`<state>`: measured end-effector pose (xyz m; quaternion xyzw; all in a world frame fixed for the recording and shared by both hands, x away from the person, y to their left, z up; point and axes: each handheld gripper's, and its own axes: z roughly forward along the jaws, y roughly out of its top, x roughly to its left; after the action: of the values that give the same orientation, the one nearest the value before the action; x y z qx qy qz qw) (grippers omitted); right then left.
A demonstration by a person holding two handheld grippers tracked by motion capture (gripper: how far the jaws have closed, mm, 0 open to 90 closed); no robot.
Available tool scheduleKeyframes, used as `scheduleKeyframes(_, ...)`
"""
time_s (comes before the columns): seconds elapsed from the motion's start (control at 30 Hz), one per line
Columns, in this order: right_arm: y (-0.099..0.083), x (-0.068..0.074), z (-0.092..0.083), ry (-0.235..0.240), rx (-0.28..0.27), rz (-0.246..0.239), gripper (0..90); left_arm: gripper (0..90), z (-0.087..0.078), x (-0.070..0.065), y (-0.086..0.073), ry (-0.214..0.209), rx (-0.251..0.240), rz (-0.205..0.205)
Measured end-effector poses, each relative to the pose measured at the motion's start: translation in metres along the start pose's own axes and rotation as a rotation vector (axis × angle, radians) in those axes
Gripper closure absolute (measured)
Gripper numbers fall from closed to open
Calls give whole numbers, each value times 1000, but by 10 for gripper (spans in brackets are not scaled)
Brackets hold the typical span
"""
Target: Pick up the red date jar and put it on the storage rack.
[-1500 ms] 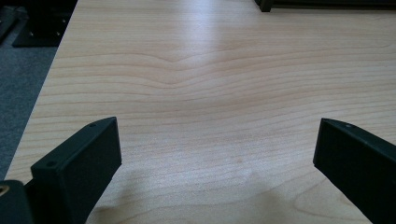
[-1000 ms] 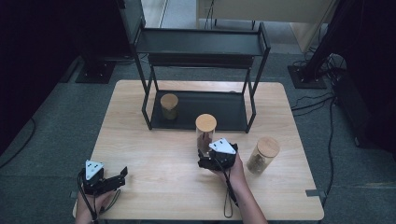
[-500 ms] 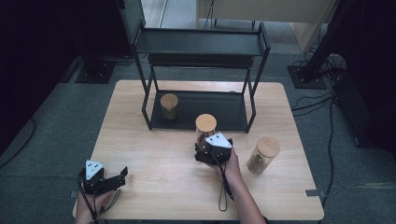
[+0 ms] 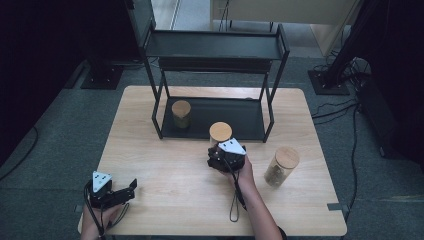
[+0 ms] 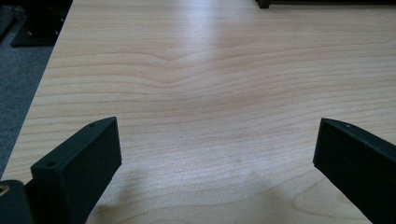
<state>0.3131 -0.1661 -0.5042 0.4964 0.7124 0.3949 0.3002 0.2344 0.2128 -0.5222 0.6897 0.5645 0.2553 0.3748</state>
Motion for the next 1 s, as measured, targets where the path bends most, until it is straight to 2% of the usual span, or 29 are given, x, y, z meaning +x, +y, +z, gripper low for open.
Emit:
scheduleKeyframes(0.3,2,1,6,15,-7,6,243,12,0,-1,0,4,3,7)
scheduleKeyframes(0.5,4,-1,7,30,1,10,253,12,0,-1,0,3,6,7)
scheduleKeyframes(0.8,9,-2,6,24,1,14,255,12,1,0,0,1,6,5)
scheduleKeyframes(1.0,18,-3,6,25,-6,4,255,12,1,-1,0,1,6,7)
